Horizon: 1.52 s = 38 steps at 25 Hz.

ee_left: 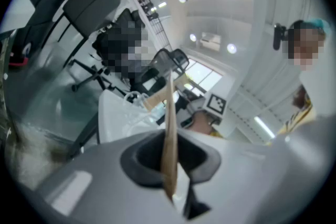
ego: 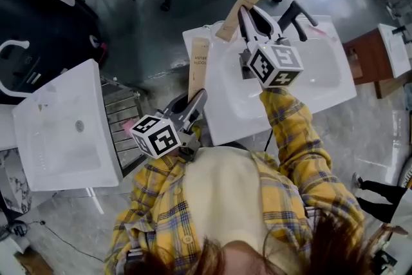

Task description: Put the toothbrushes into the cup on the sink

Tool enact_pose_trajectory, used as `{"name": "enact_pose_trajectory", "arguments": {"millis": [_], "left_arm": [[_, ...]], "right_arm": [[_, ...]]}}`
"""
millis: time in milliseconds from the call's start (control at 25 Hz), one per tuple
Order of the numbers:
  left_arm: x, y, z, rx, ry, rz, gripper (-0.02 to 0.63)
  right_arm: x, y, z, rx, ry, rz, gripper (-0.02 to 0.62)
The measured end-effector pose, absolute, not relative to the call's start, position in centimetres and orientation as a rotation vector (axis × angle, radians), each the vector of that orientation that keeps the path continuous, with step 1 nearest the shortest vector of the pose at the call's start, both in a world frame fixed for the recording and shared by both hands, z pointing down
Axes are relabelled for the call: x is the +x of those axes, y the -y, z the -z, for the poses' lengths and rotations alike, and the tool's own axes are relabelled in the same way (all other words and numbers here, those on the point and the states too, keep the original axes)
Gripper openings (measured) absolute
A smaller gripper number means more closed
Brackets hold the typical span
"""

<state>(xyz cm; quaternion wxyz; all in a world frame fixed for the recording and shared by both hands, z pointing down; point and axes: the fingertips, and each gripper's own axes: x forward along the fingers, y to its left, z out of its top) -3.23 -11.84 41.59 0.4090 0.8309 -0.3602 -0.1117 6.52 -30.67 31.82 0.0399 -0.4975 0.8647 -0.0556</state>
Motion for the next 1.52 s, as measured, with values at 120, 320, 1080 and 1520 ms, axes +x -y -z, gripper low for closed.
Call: {"name": "enact_pose_trajectory", "arguments": {"millis": [120,320,1080,1520], "left_arm": [[-3.2,11.6,-41.8,2.094,0.905,0.279,0.031],[-3.0,11.6,-41.8,2.079,0.883,0.3,0.031],[-2.4,12.0,-41.3,2.087,0.824,0.313,0.029],[-1.8,12.9,-41.2,2.118,0.781,0.296,0.031]], "right_arm": [[5.9,30.6,-34.0,-1.542,-2.7,0.181,0.06],[5.0,30.6,-36.3,-1.525,-2.791,0.211,0.06],[5.7,28.3,-35.5,-1.438,-2.81,0.398,0.123],[4.5,22.8,-35.2,-1.243,-2.833,0.608,0.123]]}}
